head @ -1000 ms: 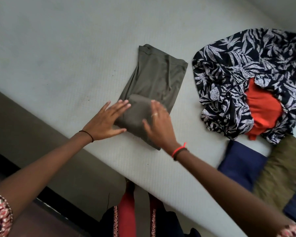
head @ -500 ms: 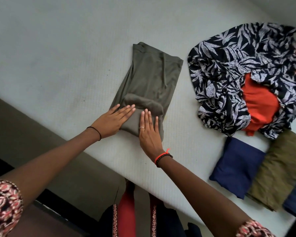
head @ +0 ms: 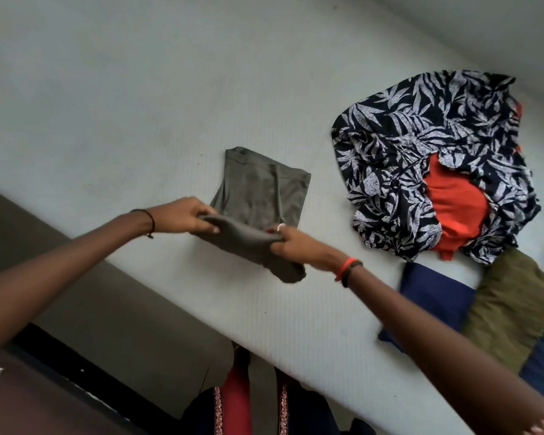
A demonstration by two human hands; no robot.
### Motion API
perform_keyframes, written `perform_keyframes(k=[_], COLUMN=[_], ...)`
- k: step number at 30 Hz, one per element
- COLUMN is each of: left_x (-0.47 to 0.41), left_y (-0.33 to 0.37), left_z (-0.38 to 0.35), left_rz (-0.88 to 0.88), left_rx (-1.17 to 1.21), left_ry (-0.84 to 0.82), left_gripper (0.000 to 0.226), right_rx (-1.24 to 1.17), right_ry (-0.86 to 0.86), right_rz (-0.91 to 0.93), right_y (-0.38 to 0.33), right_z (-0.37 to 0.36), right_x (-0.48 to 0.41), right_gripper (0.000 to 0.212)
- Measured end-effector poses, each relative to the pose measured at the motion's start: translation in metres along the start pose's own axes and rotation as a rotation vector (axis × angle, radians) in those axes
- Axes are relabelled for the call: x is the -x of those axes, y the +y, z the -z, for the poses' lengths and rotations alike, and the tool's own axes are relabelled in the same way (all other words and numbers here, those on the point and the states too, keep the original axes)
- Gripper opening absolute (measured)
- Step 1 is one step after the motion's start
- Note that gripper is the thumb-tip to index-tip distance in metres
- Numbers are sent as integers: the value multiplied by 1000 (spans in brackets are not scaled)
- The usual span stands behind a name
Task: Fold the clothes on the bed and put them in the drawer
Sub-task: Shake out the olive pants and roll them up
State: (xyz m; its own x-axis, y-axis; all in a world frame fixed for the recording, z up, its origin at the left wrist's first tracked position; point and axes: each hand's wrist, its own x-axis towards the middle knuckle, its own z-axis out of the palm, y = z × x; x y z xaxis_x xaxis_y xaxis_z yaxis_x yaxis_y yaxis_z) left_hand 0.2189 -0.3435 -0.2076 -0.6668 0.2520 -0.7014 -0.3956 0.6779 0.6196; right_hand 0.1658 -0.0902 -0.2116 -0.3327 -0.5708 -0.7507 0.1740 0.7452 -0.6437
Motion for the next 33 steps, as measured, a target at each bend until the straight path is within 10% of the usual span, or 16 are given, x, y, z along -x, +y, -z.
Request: perform_keyframes(k=[5,13,21,25,33], left_x=[-45,-117,-86,-89,-105], left_y=[19,6,2,23,59], left_z=[43,39,-55,-116,-133], left_rz=[63,182,561,745,506], left_rx=[33,62,774,1288,1744], left_ry=[191,476,1334,1187,1049], left_gripper=[22,24,27,37,19], right_rx=[-152,177,331,399,264], right_ry=[145,494,527,442,305], right_rz=[21,11,82,36,-43], right_y=[3,22,22,13,5], right_z=[81,127,108,103,107], right_x=[-29,-92,-100,-108,-114], right_gripper=[8,19,62,83,67])
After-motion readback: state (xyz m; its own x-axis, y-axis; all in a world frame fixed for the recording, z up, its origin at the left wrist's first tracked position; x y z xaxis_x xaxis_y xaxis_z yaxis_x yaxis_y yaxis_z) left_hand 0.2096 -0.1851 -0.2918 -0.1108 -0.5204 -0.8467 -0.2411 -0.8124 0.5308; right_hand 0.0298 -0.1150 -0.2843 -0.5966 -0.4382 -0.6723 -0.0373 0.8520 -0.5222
